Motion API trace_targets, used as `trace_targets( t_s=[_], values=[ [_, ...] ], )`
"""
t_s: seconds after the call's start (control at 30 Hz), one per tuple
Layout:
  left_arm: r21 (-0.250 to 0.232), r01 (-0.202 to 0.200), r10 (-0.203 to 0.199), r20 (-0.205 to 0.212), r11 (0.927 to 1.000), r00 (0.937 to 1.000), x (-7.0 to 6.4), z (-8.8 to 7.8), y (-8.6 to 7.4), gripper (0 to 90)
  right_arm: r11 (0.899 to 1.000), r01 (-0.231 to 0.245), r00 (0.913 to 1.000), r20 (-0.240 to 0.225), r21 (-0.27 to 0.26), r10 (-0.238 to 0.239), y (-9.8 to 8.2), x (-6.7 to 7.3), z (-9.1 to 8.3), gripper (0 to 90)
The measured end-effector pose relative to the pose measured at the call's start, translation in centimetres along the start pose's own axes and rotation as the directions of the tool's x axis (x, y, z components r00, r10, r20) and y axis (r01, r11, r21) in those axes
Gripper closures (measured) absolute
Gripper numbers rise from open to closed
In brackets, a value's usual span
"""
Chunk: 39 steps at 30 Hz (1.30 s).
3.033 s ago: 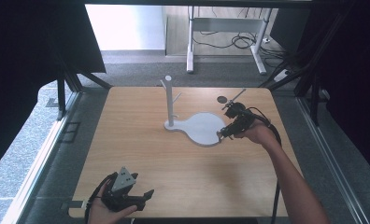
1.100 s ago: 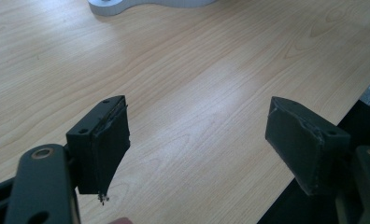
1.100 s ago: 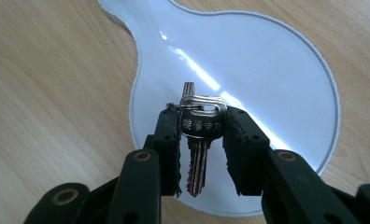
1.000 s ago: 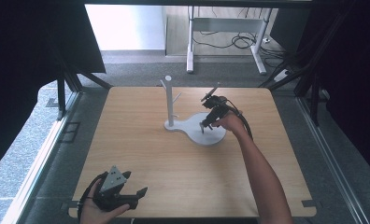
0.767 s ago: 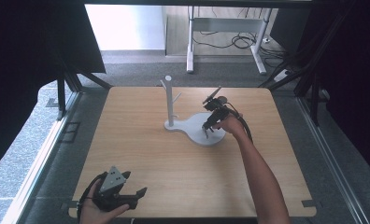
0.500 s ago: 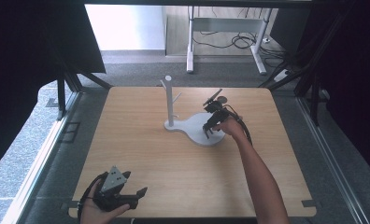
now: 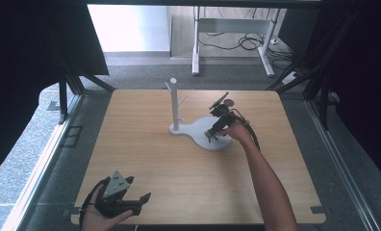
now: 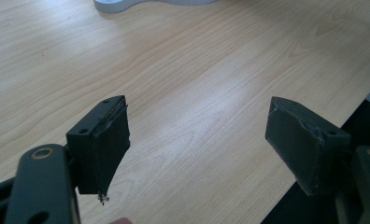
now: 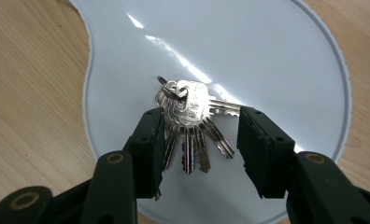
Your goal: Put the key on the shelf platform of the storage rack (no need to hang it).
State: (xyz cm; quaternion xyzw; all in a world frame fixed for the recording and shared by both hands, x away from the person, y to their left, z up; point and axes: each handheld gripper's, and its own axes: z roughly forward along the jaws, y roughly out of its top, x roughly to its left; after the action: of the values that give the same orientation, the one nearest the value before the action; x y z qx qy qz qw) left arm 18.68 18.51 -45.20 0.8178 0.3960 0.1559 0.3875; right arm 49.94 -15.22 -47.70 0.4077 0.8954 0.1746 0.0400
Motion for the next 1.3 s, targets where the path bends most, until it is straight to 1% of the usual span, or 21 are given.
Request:
trace_targets(
  t_s=[0.13, 0.23, 0.33, 0.4, 0.47, 0.5, 0.6, 0.73, 0.77, 0.8, 0.83, 0.87, 0.97, 1.0, 1.03, 1.07, 1.17, 1.2, 1.23, 1.27, 1.3],
  values=[
    [0.001, 0.000, 0.000, 0.000, 1.0000, 1.0000, 0.0, 0.0, 0.0, 22.2, 1.000, -0.001, 1.0000, -0.006, -0.021, 0.000, -0.2, 0.0, -0.7, 51.1],
    [0.002, -0.001, 0.001, 0.000, 1.0000, 1.0000, 0.0, 0.1, 0.0, 22.2, 0.998, 0.007, 1.0000, -0.005, -0.055, -0.007, -0.5, 0.1, -1.5, 49.8],
    [0.004, -0.001, 0.001, -0.001, 1.0000, 1.0000, -0.1, 0.1, 0.0, 22.2, 0.997, 0.002, 0.9998, -0.018, -0.075, -0.003, -1.2, 0.3, -2.2, 49.3],
    [0.002, 0.000, 0.000, 0.000, 1.0000, 1.0000, -0.1, 0.1, 0.0, 22.2, 0.997, 0.001, 0.9998, -0.020, -0.077, -0.002, -1.3, 0.3, -2.4, 49.3],
    [0.002, 0.001, -0.001, -0.002, 1.0000, 1.0000, -0.1, 0.0, 0.1, 22.2, 0.996, 0.009, 0.9996, -0.026, -0.086, -0.012, -1.8, 0.4, -2.9, 48.6],
    [0.002, 0.001, -0.001, -0.002, 1.0000, 1.0000, 0.0, 0.0, 0.0, 22.2, 0.994, 0.019, 0.9990, -0.038, -0.108, -0.024, -2.5, 0.5, -3.8, 48.6],
    [0.006, 0.006, -0.006, -0.004, 1.0000, 1.0000, 0.1, 0.1, -0.1, 22.2, 0.993, 0.024, 0.9987, -0.043, -0.115, -0.029, -3.1, 0.6, -4.4, 48.4],
    [0.011, 0.006, -0.006, -0.003, 0.9999, 1.0000, 0.0, 0.3, 0.0, 22.2, 0.991, 0.035, 0.9981, -0.045, -0.130, -0.041, -5.5, 0.8, -5.8, 47.5],
    [0.011, 0.006, -0.006, -0.003, 0.9999, 1.0000, 0.0, 0.3, 0.0, 22.2, 0.991, 0.035, 0.9981, -0.045, -0.130, -0.041, -5.5, 0.8, -5.8, 47.5],
    [0.012, 0.004, -0.004, -0.003, 0.9999, 1.0000, 0.0, 0.4, 0.0, 22.2, 0.989, 0.034, 0.9980, -0.048, -0.141, -0.041, -6.8, 0.8, -6.5, 47.2],
    [0.012, 0.002, -0.002, -0.002, 0.9999, 1.0000, -0.1, 0.4, 0.0, 22.2, 0.989, 0.034, 0.9980, -0.048, -0.141, -0.041, -6.8, 0.8, -6.5, 47.2],
    [0.015, 0.002, -0.001, -0.002, 0.9999, 1.0000, -0.1, 0.4, 0.0, 22.2, 0.988, 0.029, 0.9981, -0.049, -0.150, -0.037, -7.2, 0.8, -6.6, 47.3],
    [0.020, -0.001, 0.000, 0.005, 0.9998, 1.0000, -0.1, 0.7, 0.0, 22.2, 0.986, 0.031, 0.9980, -0.049, -0.165, -0.040, -9.1, 0.8, -7.4, 46.8],
    [0.022, 0.002, -0.002, 0.007, 0.9997, 1.0000, -0.2, 0.9, 0.0, 22.2, 0.983, 0.027, 0.9979, -0.053, -0.184, -0.038, -10.4, 0.8, -7.9, 46.8],
    [0.022, 0.002, -0.002, 0.007, 0.9997, 1.0000, -0.2, 0.9, 0.0, 22.2, 0.981, 0.029, 0.9978, -0.053, -0.194, -0.040, -11.1, 0.8, -8.1, 46.7],
    [0.027, 0.001, -0.001, 0.007, 0.9996, 1.0000, -0.2, 1.0, 0.0, 22.2, 0.981, 0.029, 0.9978, -0.053, -0.194, -0.040, -11.1, 0.8, -8.1, 46.7],
    [0.036, -0.001, 0.001, 0.009, 0.9993, 1.0000, -0.2, 1.3, 0.0, 22.2, 0.976, 0.027, 0.9975, -0.059, -0.216, -0.040, -13.4, 0.8, -8.7, 46.5],
    [0.037, -0.001, 0.001, 0.009, 0.9993, 1.0000, -0.2, 1.3, 0.0, 22.2, 0.974, 0.026, 0.9980, -0.050, -0.226, -0.038, -14.9, 0.8, -9.0, 46.2],
    [0.038, -0.003, 0.003, 0.010, 0.9993, 0.9999, -0.2, 1.3, 0.0, 22.2, 0.974, 0.026, 0.9980, -0.050, -0.226, -0.038, -14.9, 0.8, -9.0, 46.2],
    [0.039, -0.003, 0.003, 0.010, 0.9992, 0.9999, -0.2, 1.4, 0.0, 22.3, 0.970, 0.016, 0.9985, -0.048, -0.243, -0.029, -16.5, 0.9, -9.2, 45.9],
    [0.040, -0.004, 0.004, 0.010, 0.9992, 0.9999, -0.3, 1.5, 0.0, 22.2, 0.968, 0.017, 0.9984, -0.047, -0.249, -0.030, -17.0, 0.9, -9.3, 45.7]
  ],
)
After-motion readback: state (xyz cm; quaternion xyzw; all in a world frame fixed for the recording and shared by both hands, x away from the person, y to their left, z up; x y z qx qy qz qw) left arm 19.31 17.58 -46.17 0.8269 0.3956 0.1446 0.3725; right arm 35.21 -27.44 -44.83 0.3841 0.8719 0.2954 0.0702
